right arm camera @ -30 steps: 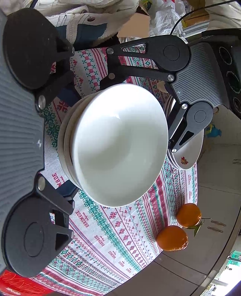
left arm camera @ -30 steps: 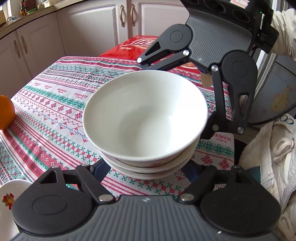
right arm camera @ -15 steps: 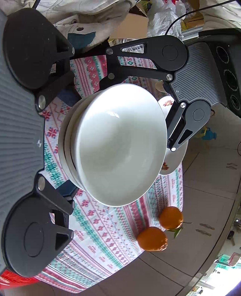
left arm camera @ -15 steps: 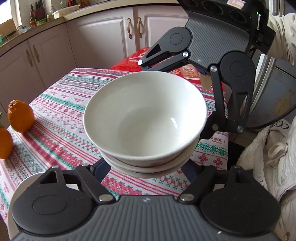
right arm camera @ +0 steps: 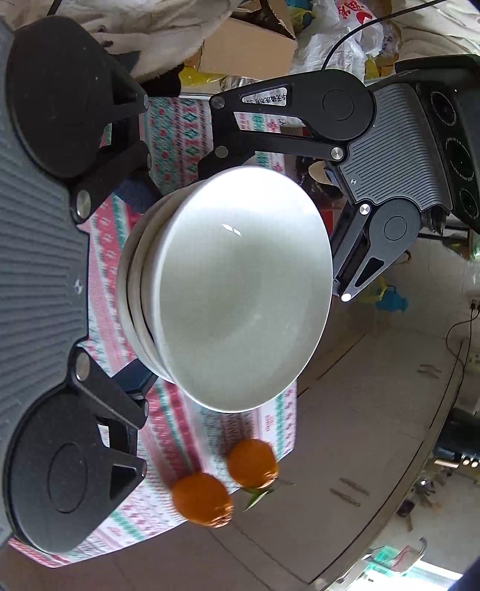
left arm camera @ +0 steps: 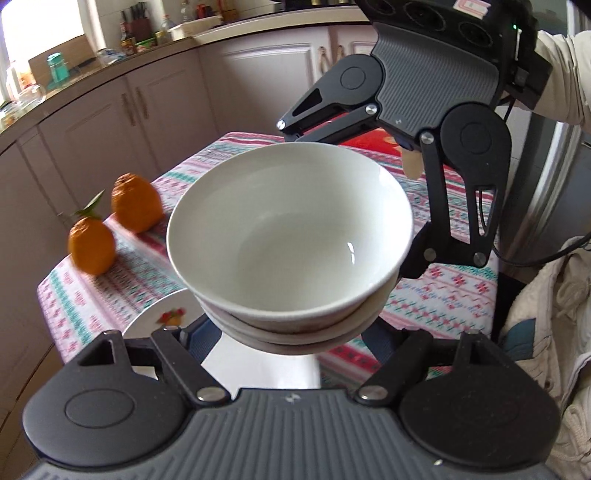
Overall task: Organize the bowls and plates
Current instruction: 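Lower the bowl stack onto the plate stack and open both tools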
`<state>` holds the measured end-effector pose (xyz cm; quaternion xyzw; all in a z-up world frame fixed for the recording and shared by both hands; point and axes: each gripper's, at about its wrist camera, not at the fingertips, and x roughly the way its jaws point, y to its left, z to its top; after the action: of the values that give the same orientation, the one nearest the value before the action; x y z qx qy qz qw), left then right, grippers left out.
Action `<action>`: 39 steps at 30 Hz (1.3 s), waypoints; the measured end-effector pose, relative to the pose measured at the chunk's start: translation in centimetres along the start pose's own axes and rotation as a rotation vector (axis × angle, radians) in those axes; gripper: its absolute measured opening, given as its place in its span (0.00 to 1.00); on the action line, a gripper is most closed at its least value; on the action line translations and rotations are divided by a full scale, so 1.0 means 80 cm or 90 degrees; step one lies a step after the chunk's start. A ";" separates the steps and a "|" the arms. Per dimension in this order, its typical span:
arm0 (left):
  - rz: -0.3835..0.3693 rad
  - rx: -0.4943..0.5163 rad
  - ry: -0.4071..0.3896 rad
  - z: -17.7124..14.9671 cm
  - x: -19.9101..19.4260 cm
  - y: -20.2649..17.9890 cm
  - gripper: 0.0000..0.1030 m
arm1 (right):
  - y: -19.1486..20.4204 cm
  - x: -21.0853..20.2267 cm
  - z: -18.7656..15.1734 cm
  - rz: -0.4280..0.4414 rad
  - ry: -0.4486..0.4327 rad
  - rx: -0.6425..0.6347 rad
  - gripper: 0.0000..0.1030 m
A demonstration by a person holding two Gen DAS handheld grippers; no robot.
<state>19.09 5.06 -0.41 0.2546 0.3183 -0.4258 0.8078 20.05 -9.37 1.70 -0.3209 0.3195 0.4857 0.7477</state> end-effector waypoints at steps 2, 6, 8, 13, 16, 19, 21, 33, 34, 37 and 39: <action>0.016 -0.010 0.005 -0.008 -0.003 0.011 0.79 | -0.003 0.015 0.013 0.008 -0.002 -0.013 0.85; 0.041 -0.024 0.015 -0.028 -0.008 0.029 0.79 | -0.009 0.044 0.031 0.023 -0.008 -0.022 0.85; 0.042 -0.039 0.023 -0.037 -0.009 0.039 0.79 | -0.013 0.060 0.039 0.033 -0.008 -0.022 0.85; 0.044 -0.057 0.035 -0.051 -0.003 0.058 0.79 | -0.020 0.086 0.048 0.050 -0.003 -0.019 0.85; 0.042 -0.064 0.037 -0.057 0.000 0.064 0.79 | -0.026 0.096 0.050 0.061 -0.001 -0.008 0.85; 0.042 -0.069 0.037 -0.062 -0.001 0.066 0.79 | -0.032 0.102 0.051 0.071 -0.002 0.006 0.85; 0.040 -0.070 0.038 -0.064 0.000 0.066 0.79 | -0.033 0.103 0.050 0.074 -0.002 0.011 0.85; 0.052 -0.080 0.031 -0.071 0.003 0.066 0.81 | -0.037 0.110 0.047 0.075 -0.002 0.041 0.85; 0.063 -0.073 0.031 -0.071 0.003 0.063 0.83 | -0.038 0.111 0.047 0.075 -0.003 0.045 0.86; 0.089 -0.077 0.023 -0.073 0.003 0.054 0.87 | -0.033 0.111 0.045 0.071 -0.005 0.049 0.90; 0.099 -0.093 0.018 -0.077 0.002 0.048 0.89 | -0.026 0.105 0.043 0.064 -0.006 0.049 0.94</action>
<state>20.58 11.17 -4.11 0.2247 0.3397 -0.3340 0.8500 25.26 -2.95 -2.58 -0.2729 0.3502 0.5113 0.7359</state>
